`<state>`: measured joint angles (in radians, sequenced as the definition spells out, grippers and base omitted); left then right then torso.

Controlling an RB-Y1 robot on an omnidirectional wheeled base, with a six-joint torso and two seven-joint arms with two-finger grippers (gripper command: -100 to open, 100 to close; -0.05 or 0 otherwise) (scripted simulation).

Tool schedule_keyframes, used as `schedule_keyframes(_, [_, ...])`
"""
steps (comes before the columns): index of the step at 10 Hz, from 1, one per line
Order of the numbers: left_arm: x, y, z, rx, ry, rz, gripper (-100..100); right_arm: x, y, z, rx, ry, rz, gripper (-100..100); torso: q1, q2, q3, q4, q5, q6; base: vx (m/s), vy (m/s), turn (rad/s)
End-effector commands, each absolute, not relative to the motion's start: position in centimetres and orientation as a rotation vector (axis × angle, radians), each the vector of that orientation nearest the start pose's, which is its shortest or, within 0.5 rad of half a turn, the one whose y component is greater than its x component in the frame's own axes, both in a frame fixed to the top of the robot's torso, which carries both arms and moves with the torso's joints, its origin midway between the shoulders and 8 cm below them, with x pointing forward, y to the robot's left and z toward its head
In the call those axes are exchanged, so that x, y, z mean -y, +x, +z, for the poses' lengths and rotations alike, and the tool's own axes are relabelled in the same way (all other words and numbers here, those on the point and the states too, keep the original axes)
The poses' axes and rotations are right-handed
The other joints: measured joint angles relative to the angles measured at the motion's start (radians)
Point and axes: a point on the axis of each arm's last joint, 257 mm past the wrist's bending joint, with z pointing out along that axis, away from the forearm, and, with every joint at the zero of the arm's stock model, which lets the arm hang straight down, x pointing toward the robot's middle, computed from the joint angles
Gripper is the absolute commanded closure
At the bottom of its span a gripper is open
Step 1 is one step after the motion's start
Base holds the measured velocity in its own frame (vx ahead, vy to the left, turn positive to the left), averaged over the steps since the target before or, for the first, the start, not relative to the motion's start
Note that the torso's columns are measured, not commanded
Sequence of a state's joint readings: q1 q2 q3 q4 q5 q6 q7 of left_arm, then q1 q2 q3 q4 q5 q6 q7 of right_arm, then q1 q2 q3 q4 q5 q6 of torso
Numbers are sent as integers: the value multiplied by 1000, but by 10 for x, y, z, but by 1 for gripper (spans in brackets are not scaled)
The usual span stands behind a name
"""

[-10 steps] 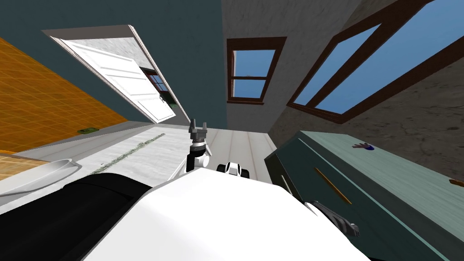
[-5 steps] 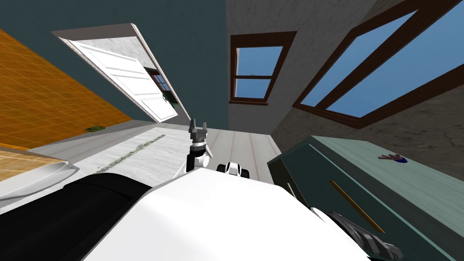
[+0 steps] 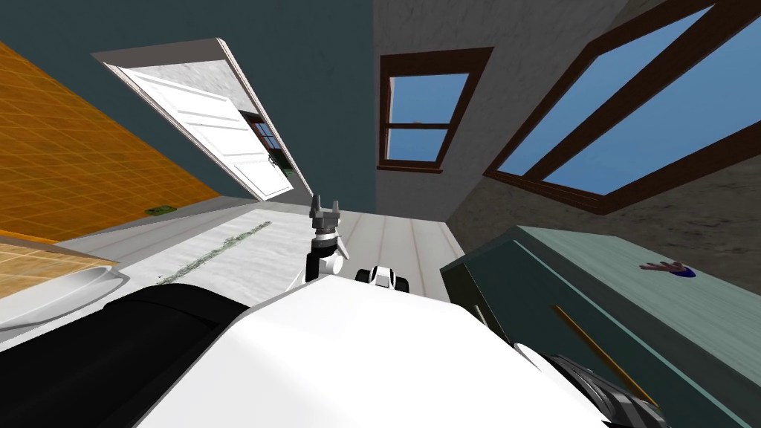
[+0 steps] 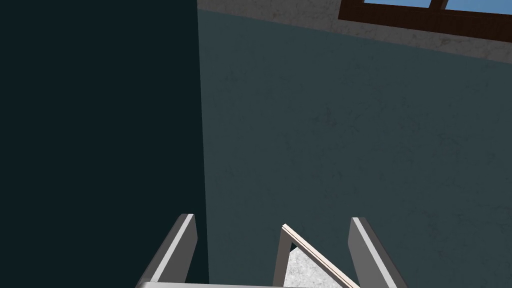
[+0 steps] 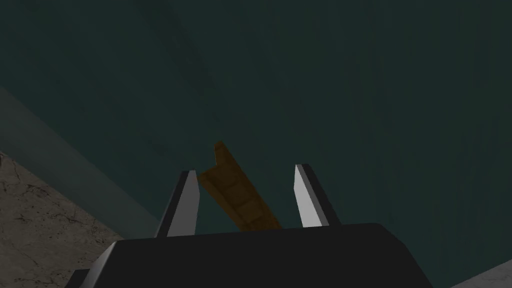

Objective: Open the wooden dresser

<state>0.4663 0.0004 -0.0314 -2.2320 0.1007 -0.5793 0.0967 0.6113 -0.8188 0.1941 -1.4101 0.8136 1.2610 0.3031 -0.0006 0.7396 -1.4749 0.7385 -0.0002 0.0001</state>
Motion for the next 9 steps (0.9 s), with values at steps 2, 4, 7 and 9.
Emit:
schedule_keyframes(2, [-279,342,28,-475,-710,-1509,0,717,54,-316,-2094,375,-1810,100,8,-2,-2,-1,3,0,10,181,-31])
schedule_keyframes(4, [-279,342,28,-475,-710,-1509,0,716,54,-315,-2094,374,-1809,100,2,-1,-1,0,1,0,-10,155,-18])
schedule_keyframes(7, [-279,342,28,-476,-709,-1508,0,730,86,-300,-2024,479,-1740,-100,-11,-8,-5,-2,-3,0,133,-110,49])
schedule_keyframes(9, [-279,342,28,-476,-709,-1508,0,737,102,-291,-1988,530,-1702,-100,0,-4,-3,-1,0,0,158,-142,34])
